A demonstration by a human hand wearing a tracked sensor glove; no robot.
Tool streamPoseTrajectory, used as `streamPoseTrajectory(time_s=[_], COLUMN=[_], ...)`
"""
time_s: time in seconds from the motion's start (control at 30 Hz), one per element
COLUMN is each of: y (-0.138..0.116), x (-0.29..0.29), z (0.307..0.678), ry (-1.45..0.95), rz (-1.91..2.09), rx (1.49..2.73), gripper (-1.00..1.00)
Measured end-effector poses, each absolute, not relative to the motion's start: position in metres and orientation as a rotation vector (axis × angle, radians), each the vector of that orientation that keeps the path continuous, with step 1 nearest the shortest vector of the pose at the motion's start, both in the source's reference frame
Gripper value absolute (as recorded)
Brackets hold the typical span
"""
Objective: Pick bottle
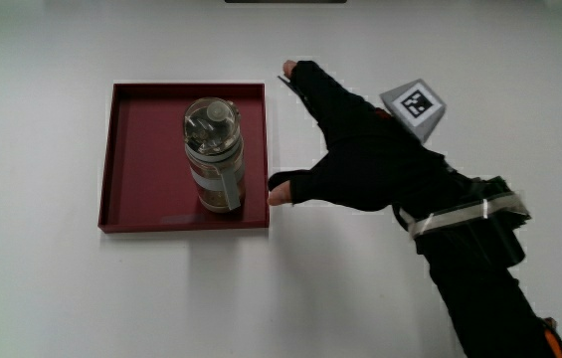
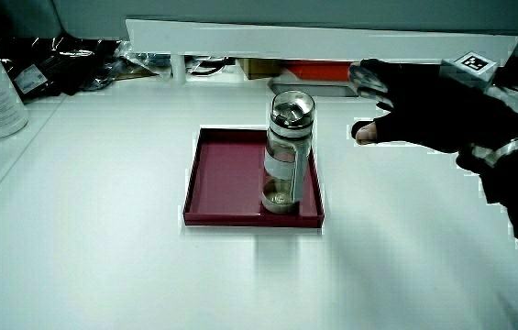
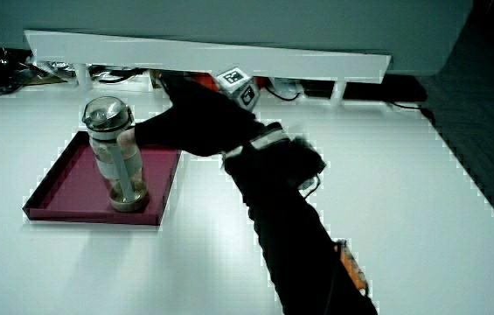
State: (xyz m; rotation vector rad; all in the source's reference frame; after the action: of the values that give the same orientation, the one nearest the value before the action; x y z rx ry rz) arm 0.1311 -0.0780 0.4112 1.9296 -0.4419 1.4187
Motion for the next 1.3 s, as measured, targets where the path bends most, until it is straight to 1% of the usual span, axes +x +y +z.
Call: streamPoseTrajectory(time_s=[0.03,0.07,0.13,0.2,0.3,0.4,0.53,0.6,0.67,0.7,0.87,1.07,1.3], y=[-0.078,-0.078,-0.079,-0.079,-0.08,-0.079,-0.078,-0.077,-0.076,-0.074,-0.071,-0.069,-0.067], x=[0.128,0.123,0.116,0.108,0.1,0.091,0.082,0.076,0.07,0.068,0.067,0.065,0.065], z=[0.415,0.416,0.424,0.43,0.441,0.451,0.466,0.475,0.484,0.483,0.494,0.501,0.505], ry=[-0.444,-0.436,-0.433,-0.438,-0.433,-0.42,-0.407,-0.404,-0.43,-0.406,-0.37,-0.351,-0.332], rz=[1.431,1.44,1.427,1.444,1.425,1.455,1.425,1.465,1.455,1.43,1.533,1.572,1.635], rx=[1.919,1.88,1.894,1.859,1.858,1.816,1.818,1.773,1.79,1.806,1.75,1.732,1.756], gripper=[0.0,0.0,0.0,0.0,0.0,0.0,0.0,0.0,0.0,0.0,0.0,0.0,0.0])
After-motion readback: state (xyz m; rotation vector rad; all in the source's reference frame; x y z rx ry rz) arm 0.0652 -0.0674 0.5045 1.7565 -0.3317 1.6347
